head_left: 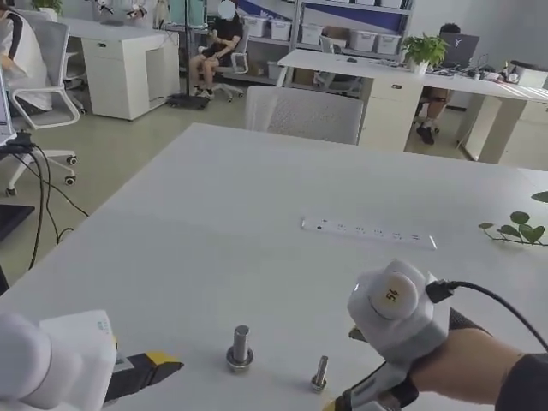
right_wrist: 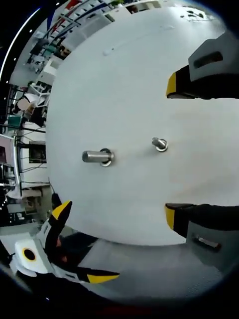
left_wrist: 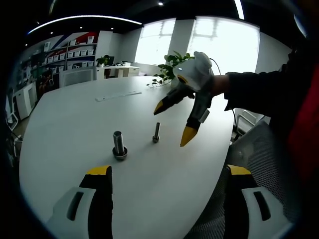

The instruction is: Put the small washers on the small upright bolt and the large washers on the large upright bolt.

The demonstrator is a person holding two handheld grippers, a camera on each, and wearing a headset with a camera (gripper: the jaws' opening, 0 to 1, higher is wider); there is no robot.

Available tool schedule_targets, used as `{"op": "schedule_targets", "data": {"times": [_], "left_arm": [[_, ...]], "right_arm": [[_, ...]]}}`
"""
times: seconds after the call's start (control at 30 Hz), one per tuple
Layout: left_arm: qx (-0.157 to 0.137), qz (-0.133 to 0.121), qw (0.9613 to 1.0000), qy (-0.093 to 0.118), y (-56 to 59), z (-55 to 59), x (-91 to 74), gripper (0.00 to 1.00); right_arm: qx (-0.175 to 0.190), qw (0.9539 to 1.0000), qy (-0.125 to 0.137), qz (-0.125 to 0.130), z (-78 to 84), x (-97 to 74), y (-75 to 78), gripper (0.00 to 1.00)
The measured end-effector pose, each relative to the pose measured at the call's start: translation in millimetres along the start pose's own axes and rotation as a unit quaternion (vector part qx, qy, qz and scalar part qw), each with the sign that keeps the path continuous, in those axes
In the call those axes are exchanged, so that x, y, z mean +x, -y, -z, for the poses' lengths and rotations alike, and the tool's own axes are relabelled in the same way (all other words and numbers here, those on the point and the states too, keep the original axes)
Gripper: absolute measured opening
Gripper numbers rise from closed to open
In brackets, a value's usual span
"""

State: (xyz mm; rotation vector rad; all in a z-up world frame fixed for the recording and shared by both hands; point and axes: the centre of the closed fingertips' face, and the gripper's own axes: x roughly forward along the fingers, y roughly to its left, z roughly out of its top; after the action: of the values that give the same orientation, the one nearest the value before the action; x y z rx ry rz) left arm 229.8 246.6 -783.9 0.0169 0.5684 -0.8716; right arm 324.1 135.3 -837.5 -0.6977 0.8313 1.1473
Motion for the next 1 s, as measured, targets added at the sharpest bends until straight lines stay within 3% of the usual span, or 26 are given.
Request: {"op": "schedule_targets", "data": {"times": [0.47, 1.0], "left_arm": [[0.006, 0.0, 1.0, 0.006, -1.5, -3.5, 0.1, 0.94], [0.009, -0.003, 0.9999, 0.013, -2.6, -8.0, -2.7, 0.94]], "right_arm": [[0.04, 0.997, 0.058, 0.032, 1.1, -22.8, -8.5, 1.0], [0.073, 0.9899, 0.104, 0.063, 9.8, -57.4, -27.1, 1.0]]}}
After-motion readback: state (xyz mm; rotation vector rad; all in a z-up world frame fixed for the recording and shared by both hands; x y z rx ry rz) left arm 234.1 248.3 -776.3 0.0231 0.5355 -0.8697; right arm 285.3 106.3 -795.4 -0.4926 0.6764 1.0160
